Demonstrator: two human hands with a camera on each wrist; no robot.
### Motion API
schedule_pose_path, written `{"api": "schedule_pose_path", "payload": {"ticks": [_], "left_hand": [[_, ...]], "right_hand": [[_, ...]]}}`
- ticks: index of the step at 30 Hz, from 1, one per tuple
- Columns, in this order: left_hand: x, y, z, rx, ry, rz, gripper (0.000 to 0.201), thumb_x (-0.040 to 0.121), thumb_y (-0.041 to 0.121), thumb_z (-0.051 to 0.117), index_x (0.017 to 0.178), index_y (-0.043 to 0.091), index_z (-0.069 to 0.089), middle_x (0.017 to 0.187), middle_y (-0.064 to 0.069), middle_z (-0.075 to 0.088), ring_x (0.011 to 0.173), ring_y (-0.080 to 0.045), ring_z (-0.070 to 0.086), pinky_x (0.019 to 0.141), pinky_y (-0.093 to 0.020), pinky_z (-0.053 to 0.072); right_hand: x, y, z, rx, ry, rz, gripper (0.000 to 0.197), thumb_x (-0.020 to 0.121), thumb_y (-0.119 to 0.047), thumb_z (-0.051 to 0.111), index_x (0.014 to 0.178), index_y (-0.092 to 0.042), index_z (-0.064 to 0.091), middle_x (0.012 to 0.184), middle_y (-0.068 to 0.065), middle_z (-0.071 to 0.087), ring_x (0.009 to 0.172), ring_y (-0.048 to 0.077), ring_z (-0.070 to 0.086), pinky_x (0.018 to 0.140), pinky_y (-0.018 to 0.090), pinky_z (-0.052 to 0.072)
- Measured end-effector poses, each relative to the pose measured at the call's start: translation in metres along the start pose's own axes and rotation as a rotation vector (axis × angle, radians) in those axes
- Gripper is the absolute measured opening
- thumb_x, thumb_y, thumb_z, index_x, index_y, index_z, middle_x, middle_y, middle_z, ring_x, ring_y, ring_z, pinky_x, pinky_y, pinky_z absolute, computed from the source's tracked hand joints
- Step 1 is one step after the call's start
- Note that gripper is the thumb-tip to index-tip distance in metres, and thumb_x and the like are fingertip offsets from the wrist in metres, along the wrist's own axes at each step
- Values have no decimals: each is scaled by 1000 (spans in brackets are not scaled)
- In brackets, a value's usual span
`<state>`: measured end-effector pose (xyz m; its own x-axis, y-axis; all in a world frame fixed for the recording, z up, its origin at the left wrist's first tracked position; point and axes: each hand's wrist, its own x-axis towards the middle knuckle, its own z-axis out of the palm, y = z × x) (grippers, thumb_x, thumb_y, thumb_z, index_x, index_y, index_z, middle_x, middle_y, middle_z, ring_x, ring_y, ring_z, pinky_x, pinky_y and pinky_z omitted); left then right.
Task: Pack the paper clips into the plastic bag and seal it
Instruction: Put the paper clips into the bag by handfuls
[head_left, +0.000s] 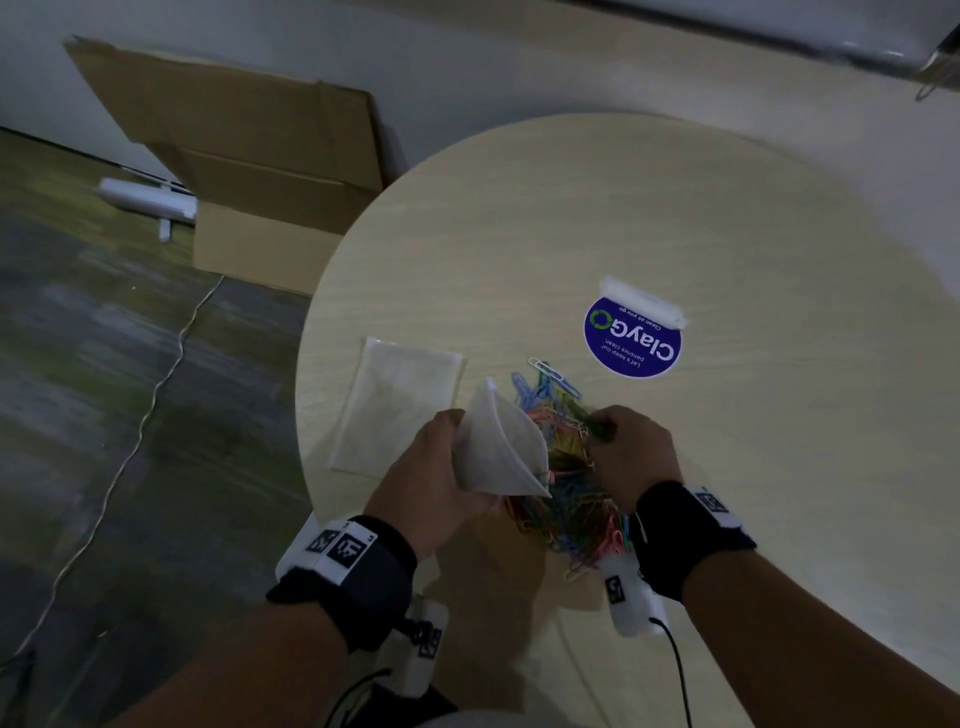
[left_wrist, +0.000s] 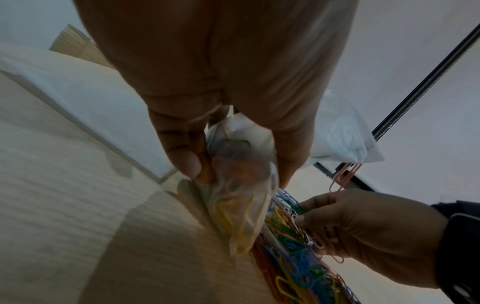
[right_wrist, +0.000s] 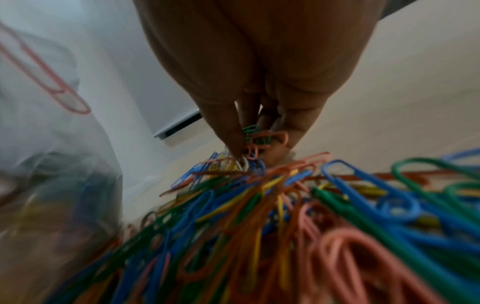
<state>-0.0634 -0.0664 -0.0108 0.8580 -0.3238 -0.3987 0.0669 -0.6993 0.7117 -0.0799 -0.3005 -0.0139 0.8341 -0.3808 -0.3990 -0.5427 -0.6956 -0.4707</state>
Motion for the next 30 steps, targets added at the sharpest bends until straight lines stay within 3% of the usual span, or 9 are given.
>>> {"api": "schedule_pose_path", "payload": {"ticks": [6, 10, 13, 15, 18, 22, 24, 28, 30], "left_hand": [[0, 3, 1, 4, 18, 8, 89, 74, 38, 85, 145, 30, 32, 144, 4, 47, 125, -19, 54, 99, -39, 50], [2, 3, 4, -1, 31, -3, 90, 71, 37, 86, 145, 28, 35, 143, 3, 48, 127, -20, 53, 100, -39, 49], [3, 3, 6, -12, 44, -13, 89, 68, 36, 86, 142, 28, 37, 140, 3, 51, 125, -21, 55, 101, -44, 49], [4, 1, 8, -19, 51, 4, 86, 66, 40, 85, 138, 28, 39, 133, 3, 54, 120, -21, 58, 99, -46, 50], [4, -1, 8, -4, 57, 14, 86, 68, 35, 85, 139, 23, 40, 132, -1, 53, 119, -23, 58, 98, -41, 49], [5, -1, 7, 8, 62, 23, 80, 69, 36, 86, 136, 22, 45, 127, -2, 55, 114, -24, 60, 90, -34, 49], [5, -3, 8, -26, 64, 27, 79, 67, 41, 86, 133, 24, 46, 124, 0, 57, 112, -23, 61, 90, -37, 51], [6, -6, 6, -27, 52, 41, 76, 68, 35, 86, 132, 25, 45, 125, 1, 57, 112, -21, 61, 90, -34, 49], [4, -4, 3, -15, 39, 17, 82, 69, 33, 86, 138, 24, 42, 133, 0, 55, 119, -20, 58, 93, -32, 47]], "right_hand": [[-11, -2, -34, 70, 49, -31, 27, 84, -25, 69, 110, -18, 71, 110, 3, 72, 101, 21, 64, 83, 22, 40], [-34, -23, -72, 160, 92, -146, 21, 81, -26, 73, 101, -24, 74, 82, -6, 73, 76, 10, 64, 69, 20, 40], [-53, -44, -89, 188, 50, -242, 17, 79, -25, 75, 95, -30, 74, 77, -15, 71, 68, -5, 63, 60, 3, 40], [-60, -55, -90, 153, 9, -297, 17, 79, -24, 73, 95, -29, 73, 81, -15, 72, 73, -5, 63, 62, -1, 39], [-61, -68, -76, 30, -25, -362, 20, 77, -21, 71, 97, -25, 73, 91, -8, 73, 83, 6, 65, 66, 5, 40], [-59, -80, -55, -45, -74, -389, 31, 77, -19, 68, 108, -20, 69, 106, 3, 73, 98, 21, 65, 84, 31, 48], [-61, -85, -53, -46, -56, -465, 28, 82, -20, 65, 110, -17, 70, 106, 4, 73, 100, 22, 65, 86, 31, 48], [-61, -77, -72, 181, 45, -434, 19, 88, -21, 62, 103, -23, 74, 86, -9, 74, 77, 1, 66, 73, 6, 43], [-57, -53, -78, 313, 87, -330, 15, 84, -25, 66, 96, -27, 74, 78, -12, 73, 71, 1, 67, 75, 22, 53]]}}
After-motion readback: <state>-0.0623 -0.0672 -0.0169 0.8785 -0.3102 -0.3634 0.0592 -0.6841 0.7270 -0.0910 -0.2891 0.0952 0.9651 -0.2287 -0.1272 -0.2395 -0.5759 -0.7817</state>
